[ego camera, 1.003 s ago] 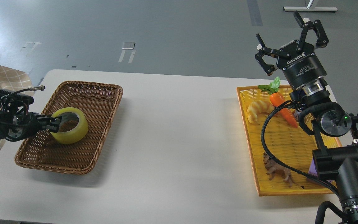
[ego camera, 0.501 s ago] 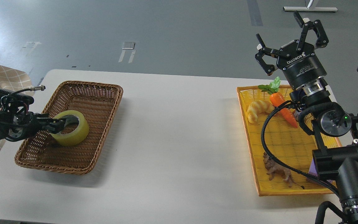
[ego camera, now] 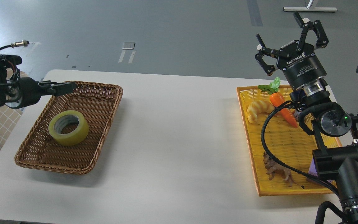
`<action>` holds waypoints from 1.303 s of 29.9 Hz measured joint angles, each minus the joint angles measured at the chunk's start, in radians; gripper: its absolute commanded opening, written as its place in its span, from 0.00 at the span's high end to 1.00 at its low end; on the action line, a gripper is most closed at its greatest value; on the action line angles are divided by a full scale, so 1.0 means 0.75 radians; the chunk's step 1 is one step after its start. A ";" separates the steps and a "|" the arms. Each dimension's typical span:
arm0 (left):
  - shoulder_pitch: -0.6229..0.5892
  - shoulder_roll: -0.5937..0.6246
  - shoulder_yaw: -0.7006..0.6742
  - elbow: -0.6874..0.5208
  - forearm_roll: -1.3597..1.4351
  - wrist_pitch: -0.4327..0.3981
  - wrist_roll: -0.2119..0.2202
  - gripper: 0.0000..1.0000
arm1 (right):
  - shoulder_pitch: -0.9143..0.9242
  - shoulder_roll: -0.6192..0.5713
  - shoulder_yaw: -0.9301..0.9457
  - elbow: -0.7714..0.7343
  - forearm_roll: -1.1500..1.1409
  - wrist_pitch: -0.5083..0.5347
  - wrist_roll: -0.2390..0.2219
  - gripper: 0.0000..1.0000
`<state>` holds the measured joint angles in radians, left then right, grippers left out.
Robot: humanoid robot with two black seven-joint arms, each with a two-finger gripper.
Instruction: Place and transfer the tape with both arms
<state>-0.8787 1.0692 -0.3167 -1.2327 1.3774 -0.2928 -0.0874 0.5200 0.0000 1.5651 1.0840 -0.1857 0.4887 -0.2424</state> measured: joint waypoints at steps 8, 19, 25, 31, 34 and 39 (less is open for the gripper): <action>-0.273 -0.038 -0.027 -0.002 -0.750 -0.093 0.006 0.02 | 0.002 0.000 0.001 0.016 -0.001 0.000 -0.001 0.00; -0.238 -0.304 -0.314 0.019 -1.413 -0.109 -0.001 0.02 | 0.015 -0.005 0.003 0.021 0.000 0.000 -0.002 0.00; -0.126 -0.480 -0.506 0.020 -1.571 -0.115 -0.005 0.02 | 0.020 -0.031 0.007 0.021 0.000 0.000 -0.002 0.00; 0.047 -0.684 -0.787 0.020 -1.587 -0.127 -0.014 0.02 | 0.028 -0.041 0.008 0.018 -0.002 0.000 -0.002 0.00; 0.116 -0.780 -0.894 0.032 -1.588 -0.162 -0.015 0.02 | 0.033 -0.043 0.008 0.014 -0.006 0.000 -0.002 0.00; 0.220 -0.909 -1.010 0.043 -1.593 -0.216 -0.013 0.02 | 0.044 -0.058 0.005 0.009 -0.010 0.000 -0.002 0.00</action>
<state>-0.7134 0.3871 -1.0741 -1.2002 0.1830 -0.4549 -0.0975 0.5529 -0.0436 1.5692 1.0909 -0.1929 0.4887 -0.2440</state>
